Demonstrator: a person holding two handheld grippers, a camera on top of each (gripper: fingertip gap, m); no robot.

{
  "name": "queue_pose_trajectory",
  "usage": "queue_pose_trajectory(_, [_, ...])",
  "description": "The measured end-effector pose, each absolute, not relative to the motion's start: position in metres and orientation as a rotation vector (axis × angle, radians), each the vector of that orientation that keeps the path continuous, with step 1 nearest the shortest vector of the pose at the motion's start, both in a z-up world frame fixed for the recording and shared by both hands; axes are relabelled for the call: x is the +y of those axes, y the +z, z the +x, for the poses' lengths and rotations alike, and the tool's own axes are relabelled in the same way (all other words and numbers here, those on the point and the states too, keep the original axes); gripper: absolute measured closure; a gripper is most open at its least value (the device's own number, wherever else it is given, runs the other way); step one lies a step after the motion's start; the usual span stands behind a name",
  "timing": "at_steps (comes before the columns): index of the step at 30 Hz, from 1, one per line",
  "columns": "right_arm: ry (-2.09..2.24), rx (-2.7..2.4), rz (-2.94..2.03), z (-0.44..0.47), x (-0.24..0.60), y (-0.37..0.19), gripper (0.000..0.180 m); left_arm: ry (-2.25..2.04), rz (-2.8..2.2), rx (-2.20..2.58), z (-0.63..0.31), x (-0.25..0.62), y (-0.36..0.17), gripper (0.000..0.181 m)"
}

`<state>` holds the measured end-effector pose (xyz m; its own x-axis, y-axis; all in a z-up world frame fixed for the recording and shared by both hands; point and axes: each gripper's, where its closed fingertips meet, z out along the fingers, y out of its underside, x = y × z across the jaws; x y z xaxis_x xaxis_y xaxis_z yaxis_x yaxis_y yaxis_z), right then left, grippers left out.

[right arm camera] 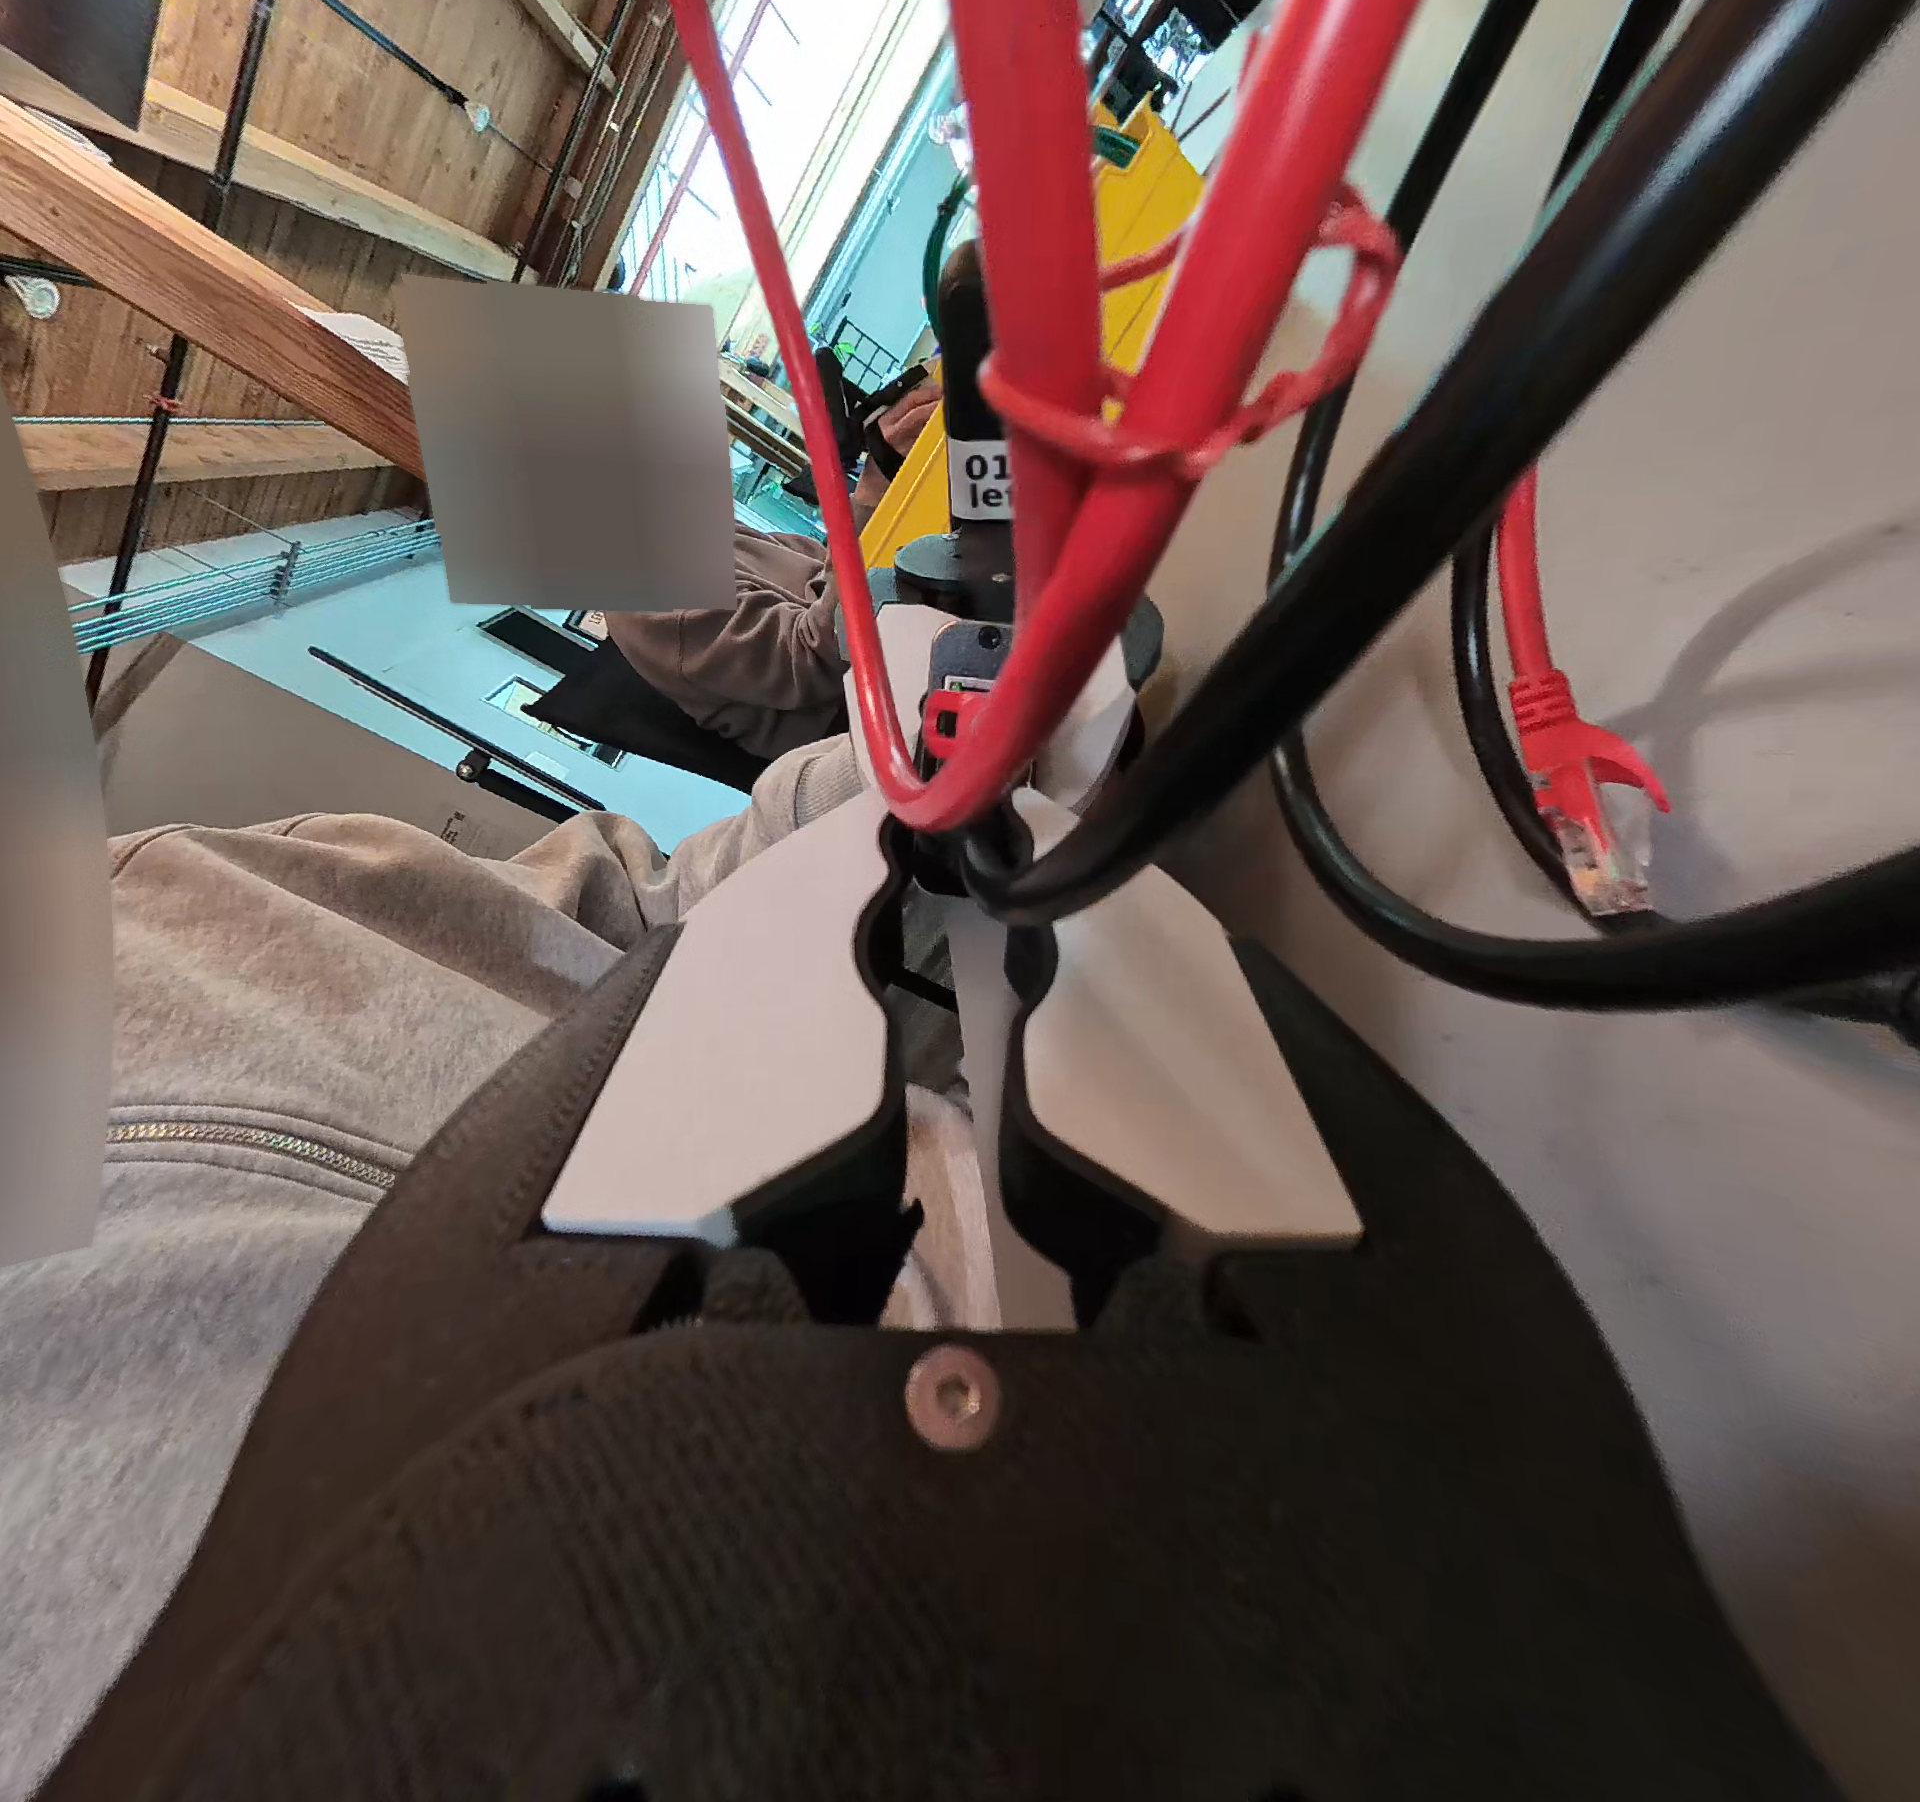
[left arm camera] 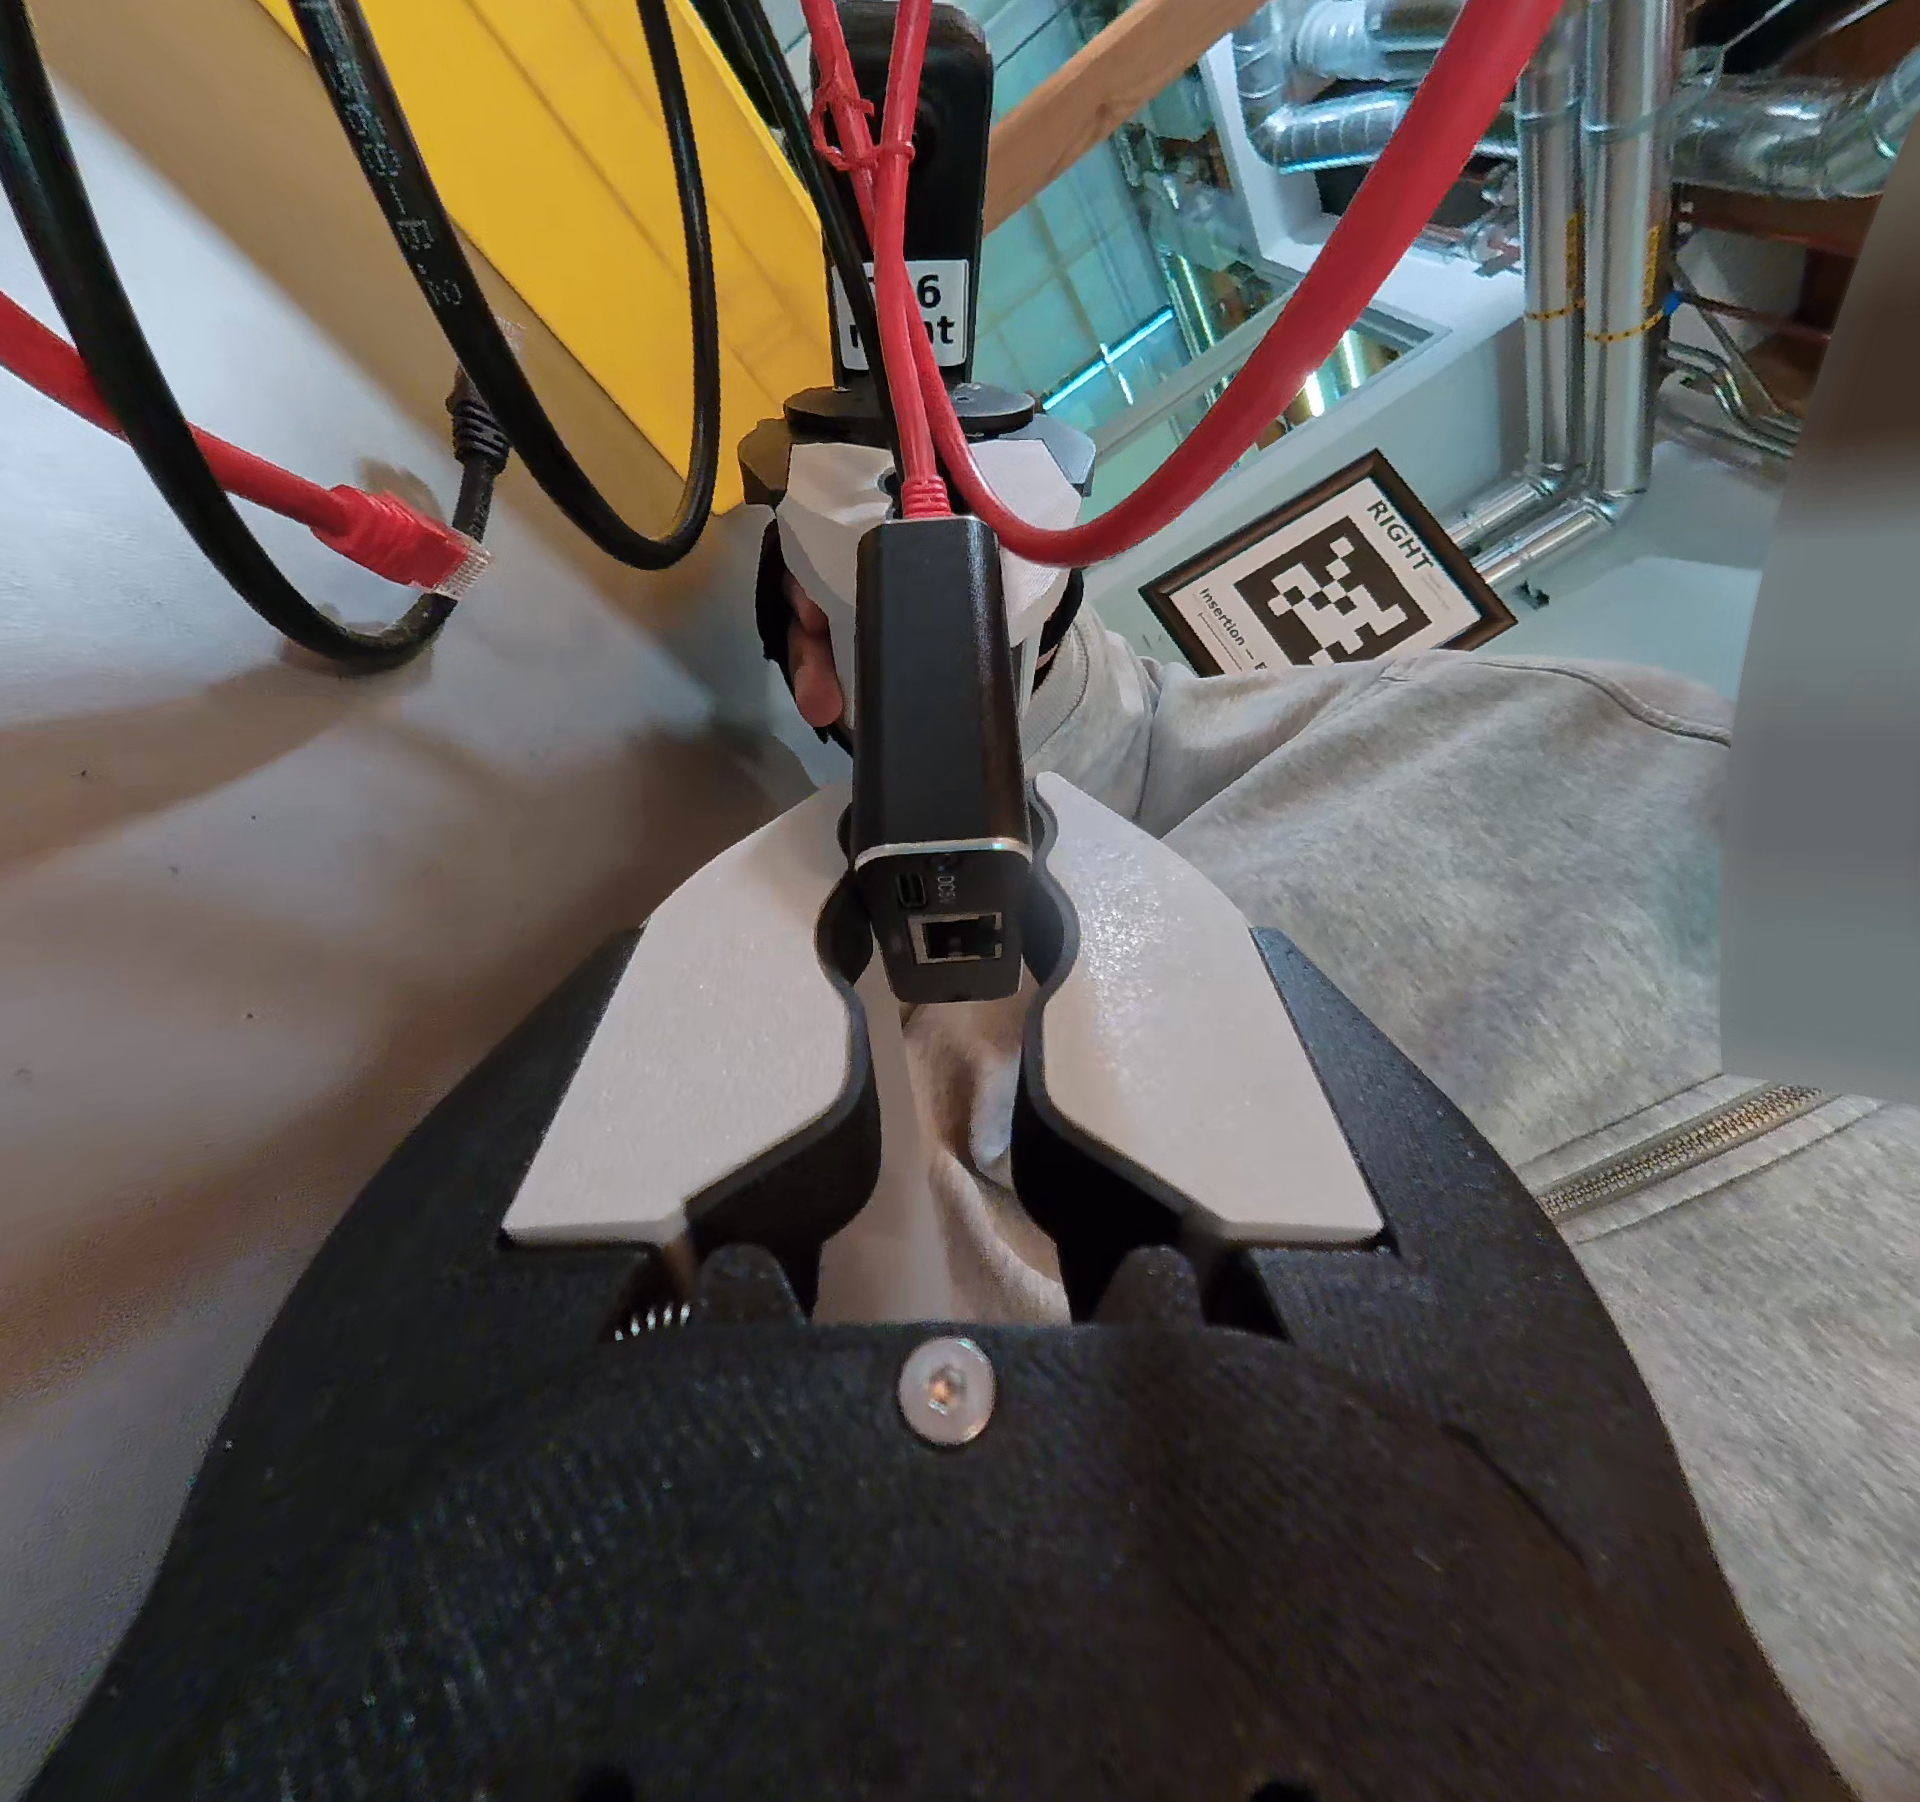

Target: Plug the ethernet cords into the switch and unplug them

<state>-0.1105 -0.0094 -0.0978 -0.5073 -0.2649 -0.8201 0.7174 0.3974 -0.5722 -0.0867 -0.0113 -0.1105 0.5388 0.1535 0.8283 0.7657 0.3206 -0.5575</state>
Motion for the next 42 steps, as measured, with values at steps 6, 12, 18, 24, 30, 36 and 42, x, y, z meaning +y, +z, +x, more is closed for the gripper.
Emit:
queue_pose_trajectory(6, [-1.258,1.734,0.397,-0.109,-0.008,-0.102,0.166,-0.477,-1.242,-0.961,-0.085,-0.01,-0.114,0.156])
queue_pose_trajectory(12, [-1.261,1.727,0.402,-0.108,-0.009,-0.104,0.166,-0.466,-1.229,-0.984,-0.087,-0.011,-0.115,0.156])
queue_pose_trajectory(18, [-1.286,1.733,0.406,-0.11,-0.01,-0.104,0.167,-0.444,-1.202,-0.995,-0.091,-0.011,-0.113,0.156])
queue_pose_trajectory(24, [-1.299,1.735,0.404,-0.109,-0.01,-0.104,0.167,-0.442,-1.188,-1.0,-0.092,-0.01,-0.113,0.157])
queue_pose_trajectory(30, [-1.293,1.752,0.38,-0.105,-0.01,-0.105,0.166,-0.439,-1.19,-0.998,-0.091,-0.009,-0.112,0.157])
queue_pose_trajectory(36, [-1.325,1.74,0.366,-0.104,-0.011,-0.099,0.166,-0.437,-1.141,-0.981,-0.094,-0.014,-0.104,0.156])
queue_pose_trajectory(42, [-1.419,1.751,0.341,-0.11,-0.016,-0.092,0.152,-0.486,-1.033,-0.97,-0.096,-0.02,-0.093,0.156])
